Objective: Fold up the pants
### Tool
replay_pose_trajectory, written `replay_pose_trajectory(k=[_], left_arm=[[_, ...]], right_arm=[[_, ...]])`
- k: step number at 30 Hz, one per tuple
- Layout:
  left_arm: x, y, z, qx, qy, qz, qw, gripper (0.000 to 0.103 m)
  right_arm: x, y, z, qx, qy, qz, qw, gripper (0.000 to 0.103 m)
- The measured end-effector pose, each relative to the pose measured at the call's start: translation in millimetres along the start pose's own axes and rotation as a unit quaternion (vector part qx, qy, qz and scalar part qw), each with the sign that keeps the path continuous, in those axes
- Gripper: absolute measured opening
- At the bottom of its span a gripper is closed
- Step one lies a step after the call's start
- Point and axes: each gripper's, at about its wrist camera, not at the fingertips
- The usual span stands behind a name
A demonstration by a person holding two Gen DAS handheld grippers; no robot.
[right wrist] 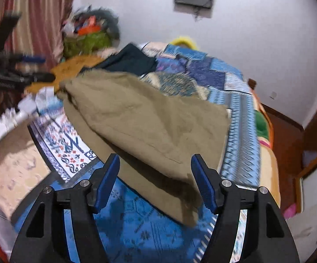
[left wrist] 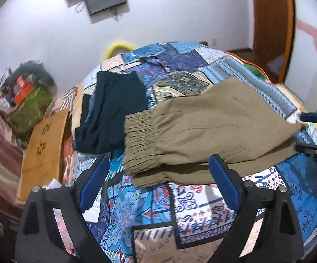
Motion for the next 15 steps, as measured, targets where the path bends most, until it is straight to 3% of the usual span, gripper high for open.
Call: replay_pose_trajectory(k=[3,9,15], left_arm=[[11,17,-1,0.029,-0.009,0.007,0.9995,0.093],[30,41,1,0.072,-0.028,0.023,0.9968,0.093],[47,62,2,0.11,-0.044,0.03,0.9926,0.093]], right_arm=[[24,-8,-1,-0.02,-0.024,-0.012,0.999,0.063],[41,-16,-9,-0.032,-0.022,-0.03,0.999,0.061],[45,-20,-20,-0.012,0.0,-0.066,0.998,0.025]])
Point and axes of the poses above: each gripper's, at about its wrist camera, not at the fingertips, and x roughly the way its jaws point, y to its right, z to its underside, and after that the axes turned 6 degrees about y, right-handed
